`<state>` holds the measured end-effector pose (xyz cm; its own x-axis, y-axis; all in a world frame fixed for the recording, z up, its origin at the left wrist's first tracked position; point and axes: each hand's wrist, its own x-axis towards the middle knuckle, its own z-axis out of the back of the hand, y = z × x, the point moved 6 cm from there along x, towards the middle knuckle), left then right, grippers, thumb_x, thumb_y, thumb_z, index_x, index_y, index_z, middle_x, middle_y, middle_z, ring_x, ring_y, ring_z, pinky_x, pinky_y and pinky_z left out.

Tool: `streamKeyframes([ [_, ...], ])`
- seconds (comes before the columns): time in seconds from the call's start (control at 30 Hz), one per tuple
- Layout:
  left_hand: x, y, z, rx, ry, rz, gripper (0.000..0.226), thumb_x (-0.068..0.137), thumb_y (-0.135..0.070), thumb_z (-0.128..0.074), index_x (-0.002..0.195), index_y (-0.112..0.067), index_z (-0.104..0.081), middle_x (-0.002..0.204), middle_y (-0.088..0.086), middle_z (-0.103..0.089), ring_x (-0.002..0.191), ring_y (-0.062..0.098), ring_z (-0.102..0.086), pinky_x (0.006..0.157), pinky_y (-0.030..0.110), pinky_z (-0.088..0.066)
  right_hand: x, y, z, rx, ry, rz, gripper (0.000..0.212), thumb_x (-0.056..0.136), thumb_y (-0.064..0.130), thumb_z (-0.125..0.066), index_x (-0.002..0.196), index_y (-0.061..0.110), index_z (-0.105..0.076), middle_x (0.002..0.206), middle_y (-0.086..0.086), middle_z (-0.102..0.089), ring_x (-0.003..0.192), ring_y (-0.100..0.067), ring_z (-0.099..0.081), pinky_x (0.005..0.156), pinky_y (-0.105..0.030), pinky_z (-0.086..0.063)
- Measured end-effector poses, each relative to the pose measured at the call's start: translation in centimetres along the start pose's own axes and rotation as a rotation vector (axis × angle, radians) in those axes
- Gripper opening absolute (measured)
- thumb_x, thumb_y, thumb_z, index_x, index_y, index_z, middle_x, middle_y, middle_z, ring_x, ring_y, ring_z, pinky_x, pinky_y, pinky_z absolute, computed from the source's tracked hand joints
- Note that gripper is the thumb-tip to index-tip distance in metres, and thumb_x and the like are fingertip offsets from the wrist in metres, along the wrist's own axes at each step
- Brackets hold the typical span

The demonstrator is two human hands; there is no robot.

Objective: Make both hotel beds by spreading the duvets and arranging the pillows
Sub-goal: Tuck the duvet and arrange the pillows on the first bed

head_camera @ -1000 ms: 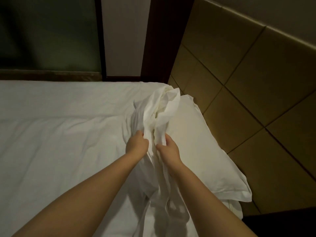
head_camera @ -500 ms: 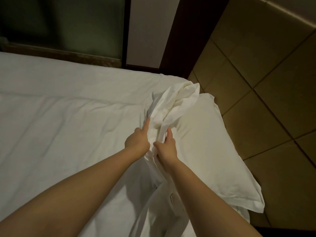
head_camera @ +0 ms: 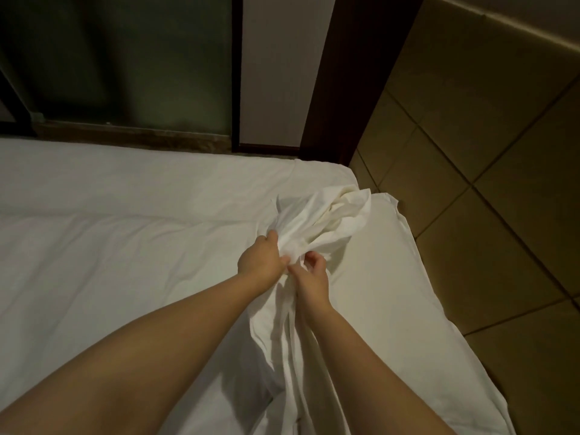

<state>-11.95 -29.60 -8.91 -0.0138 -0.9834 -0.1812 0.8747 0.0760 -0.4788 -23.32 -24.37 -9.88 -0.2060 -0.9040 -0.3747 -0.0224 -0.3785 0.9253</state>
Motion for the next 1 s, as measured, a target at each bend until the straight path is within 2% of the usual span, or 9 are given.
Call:
streamKeyframes([
  [0.13, 1.0, -1.5, -0.7, 0.056, 0.016, 0.000, 0.022, 0.094, -0.018, -0.047, 0.111, -0.005, -0.052, 0.099, 0.011, -0.061, 0.087, 0.028, -0.058, 0.066, 0.030, -0.039, 2.1, 0.8, 0.9, 0.148, -0.056, -0.106, 0.022, 0.085, 0.000, -0.054, 0.102, 0.010, -0.045, 0.076, -0.007, -0.056, 0.055, -0.013, -0.053, 0.050, -0.024, -0.044],
  [0.27, 1.0, -1.0, 0.2, -0.011, -0.020, 0.023, 0.016, 0.087, -0.007, -0.048, 0.075, -0.010, -0.058, 0.071, 0.002, -0.053, 0.069, 0.021, -0.050, 0.051, 0.024, -0.032, 3.1, 2.4, 0.8, 0.406, -0.061, -0.226, 0.014, 0.085, -0.005, -0.043, 0.082, 0.009, -0.044, 0.059, -0.004, -0.043, 0.040, -0.007, -0.041, 0.039, -0.019, -0.035],
  [0.4, 0.2, 1.3, 2.9, -0.068, -0.112, 0.077, 0.016, 0.086, -0.007, -0.050, 0.085, -0.013, -0.066, 0.077, 0.001, -0.059, 0.069, 0.018, -0.050, 0.049, 0.020, -0.029, 1.7, 5.1, 0.0, 0.436, 0.037, -0.151, 0.032, 0.082, -0.010, -0.035, 0.097, 0.008, -0.055, 0.069, -0.006, -0.054, 0.052, -0.014, -0.051, 0.048, -0.024, -0.043],
  [0.5, -1.2, 4.1, 4.2, -0.066, -0.130, 0.145, 0.016, 0.086, -0.007, -0.049, 0.086, -0.011, -0.064, 0.074, -0.001, -0.055, 0.069, 0.018, -0.049, 0.048, 0.021, -0.029, 0.3, 6.0, -0.6, 0.180, 0.057, -0.075, 0.038, 0.083, -0.009, -0.041, 0.111, 0.012, -0.057, 0.087, -0.004, -0.060, 0.072, -0.015, -0.057, 0.058, -0.021, -0.046],
  [0.63, -3.6, 7.7, 4.3, -0.098, -0.087, 0.223, 0.018, 0.087, -0.002, -0.044, 0.098, -0.014, -0.054, 0.082, 0.001, -0.052, 0.074, 0.020, -0.047, 0.057, 0.026, -0.033, -1.6, 4.5, -2.4, -0.109, 0.087, -0.088, 0.054, 0.083, -0.008, -0.042, 0.128, 0.020, -0.054, 0.072, -0.001, -0.052, 0.054, -0.011, -0.044, 0.048, -0.020, -0.036],
  [0.77, -5.5, 10.0, 3.1, -0.191, -0.066, 0.218, 0.035, 0.083, 0.007, -0.036, 0.105, -0.017, -0.048, 0.092, 0.010, -0.050, 0.070, 0.021, -0.045, 0.047, 0.022, -0.026, -2.7, 2.7, -4.4, -0.292, 0.120, -0.099, 0.061, 0.085, -0.002, -0.043, 0.141, 0.022, -0.044, 0.104, -0.008, -0.061, 0.059, -0.014, -0.048, 0.046, -0.019, -0.039],
  [0.87, -5.4, 10.8, 1.9, -0.240, -0.015, 0.201, 0.052, 0.087, 0.002, -0.037, 0.131, -0.025, -0.044, 0.109, 0.013, -0.048, 0.079, 0.023, -0.047, 0.057, 0.022, -0.034, -3.1, 1.9, -5.1, -0.386, 0.098, -0.071, 0.060, 0.087, 0.003, -0.044, 0.143, 0.024, -0.041, 0.132, -0.007, -0.054, 0.083, -0.021, -0.052, 0.054, -0.021, -0.042],
  [0.93, -5.0, 10.8, 1.3, -0.209, 0.028, 0.193, 0.056, 0.093, -0.008, -0.040, 0.144, -0.026, -0.029, 0.115, 0.016, -0.050, 0.088, 0.028, -0.052, 0.068, 0.029, -0.039, -3.5, 1.6, -5.3, -0.424, 0.111, -0.068, 0.059, 0.087, 0.003, -0.043, 0.143, 0.022, -0.041, 0.123, -0.004, -0.057, 0.078, -0.021, -0.054, 0.051, -0.020, -0.042],
  [1.0, -4.3, 10.6, 0.9, -0.167, 0.047, 0.185, 0.050, 0.097, -0.021, -0.043, 0.145, -0.022, -0.028, 0.123, 0.018, -0.050, 0.105, 0.034, -0.054, 0.079, 0.034, -0.042, -3.8, 1.7, -5.3, -0.468, 0.126, -0.074, 0.059, 0.087, 0.001, -0.042, 0.143, 0.021, -0.041, 0.113, -0.005, -0.058, 0.066, -0.017, -0.052, 0.045, -0.018, -0.041],
])
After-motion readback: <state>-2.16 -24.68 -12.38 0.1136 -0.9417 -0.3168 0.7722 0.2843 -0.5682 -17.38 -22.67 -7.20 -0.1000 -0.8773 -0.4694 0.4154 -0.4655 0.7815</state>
